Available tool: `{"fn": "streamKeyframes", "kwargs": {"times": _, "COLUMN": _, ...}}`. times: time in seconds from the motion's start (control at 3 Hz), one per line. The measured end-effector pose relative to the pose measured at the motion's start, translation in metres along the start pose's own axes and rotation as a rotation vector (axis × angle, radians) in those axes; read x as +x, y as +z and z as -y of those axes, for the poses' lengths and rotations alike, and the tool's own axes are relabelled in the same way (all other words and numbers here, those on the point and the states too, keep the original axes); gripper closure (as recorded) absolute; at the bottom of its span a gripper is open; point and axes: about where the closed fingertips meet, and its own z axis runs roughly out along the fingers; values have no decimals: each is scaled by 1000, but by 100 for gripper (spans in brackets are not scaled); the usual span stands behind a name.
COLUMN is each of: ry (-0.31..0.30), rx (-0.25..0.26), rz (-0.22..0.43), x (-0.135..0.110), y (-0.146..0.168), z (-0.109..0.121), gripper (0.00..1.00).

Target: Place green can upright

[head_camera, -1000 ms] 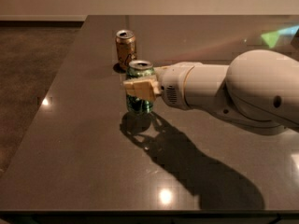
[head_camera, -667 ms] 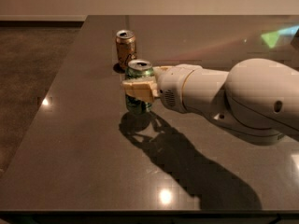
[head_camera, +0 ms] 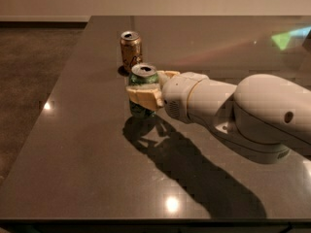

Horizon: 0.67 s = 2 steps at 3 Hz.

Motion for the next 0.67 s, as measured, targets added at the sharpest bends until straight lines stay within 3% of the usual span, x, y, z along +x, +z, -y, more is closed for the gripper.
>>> {"fn": "streamKeyframes", "kwargs": {"times": 0.67, "ry": -19, "rx": -3, "rz": 16, "x": 14, "y": 6, "z": -6, "gripper": 100}}
